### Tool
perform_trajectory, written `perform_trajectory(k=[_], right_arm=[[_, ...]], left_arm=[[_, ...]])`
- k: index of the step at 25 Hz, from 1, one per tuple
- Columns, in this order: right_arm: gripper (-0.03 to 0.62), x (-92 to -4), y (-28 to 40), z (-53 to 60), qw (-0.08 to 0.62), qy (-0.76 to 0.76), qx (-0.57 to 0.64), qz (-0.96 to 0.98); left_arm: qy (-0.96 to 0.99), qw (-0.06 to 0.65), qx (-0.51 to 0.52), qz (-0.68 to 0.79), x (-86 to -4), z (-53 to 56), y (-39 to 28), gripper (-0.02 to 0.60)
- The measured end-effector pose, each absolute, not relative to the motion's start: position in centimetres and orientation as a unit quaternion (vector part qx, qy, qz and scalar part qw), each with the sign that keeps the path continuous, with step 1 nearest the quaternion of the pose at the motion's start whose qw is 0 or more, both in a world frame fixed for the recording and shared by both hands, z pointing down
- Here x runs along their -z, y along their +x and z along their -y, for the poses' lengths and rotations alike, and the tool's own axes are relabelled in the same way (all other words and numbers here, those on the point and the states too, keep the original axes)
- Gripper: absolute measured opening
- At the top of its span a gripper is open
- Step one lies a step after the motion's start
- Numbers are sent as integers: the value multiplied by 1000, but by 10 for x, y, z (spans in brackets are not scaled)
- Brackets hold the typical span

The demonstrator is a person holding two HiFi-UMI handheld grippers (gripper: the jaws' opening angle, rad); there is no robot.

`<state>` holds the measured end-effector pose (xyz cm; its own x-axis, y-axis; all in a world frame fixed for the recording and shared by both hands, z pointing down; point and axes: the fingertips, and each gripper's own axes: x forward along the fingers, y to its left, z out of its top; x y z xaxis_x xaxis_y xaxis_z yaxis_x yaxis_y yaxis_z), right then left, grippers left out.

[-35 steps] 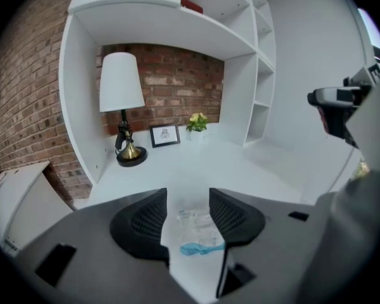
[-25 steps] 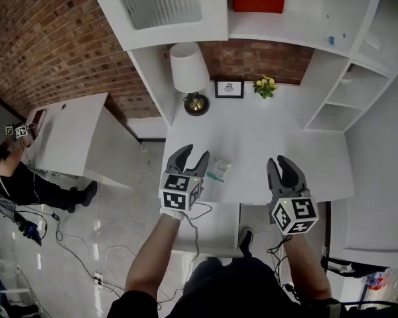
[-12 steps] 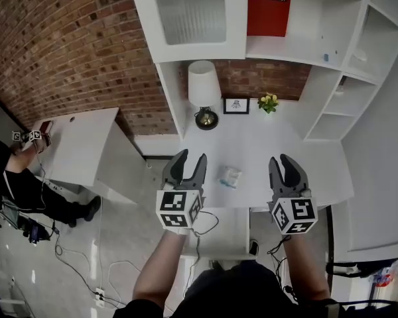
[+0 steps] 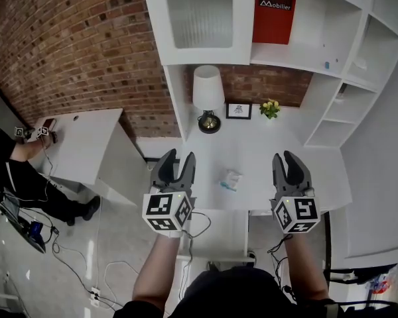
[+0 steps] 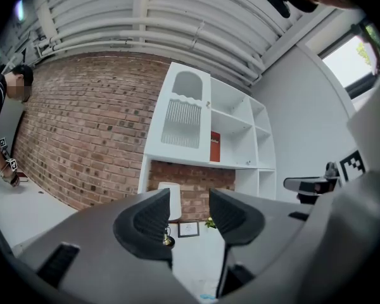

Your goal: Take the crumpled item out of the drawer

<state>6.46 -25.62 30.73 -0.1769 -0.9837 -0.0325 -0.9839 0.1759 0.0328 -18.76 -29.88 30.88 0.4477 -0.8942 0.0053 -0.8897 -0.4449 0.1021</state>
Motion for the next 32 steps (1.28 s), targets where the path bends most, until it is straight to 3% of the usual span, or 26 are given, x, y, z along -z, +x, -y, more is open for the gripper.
perform_trajectory(k=[16, 32], right_arm=[[69, -293, 101, 270, 15, -601, -41, -798], [66, -281, 102, 274, 25, -587, -53, -808]], left_arm=[[844, 10, 16, 537, -286, 293, -123, 190], [839, 6, 16, 544, -281, 295, -117, 192]])
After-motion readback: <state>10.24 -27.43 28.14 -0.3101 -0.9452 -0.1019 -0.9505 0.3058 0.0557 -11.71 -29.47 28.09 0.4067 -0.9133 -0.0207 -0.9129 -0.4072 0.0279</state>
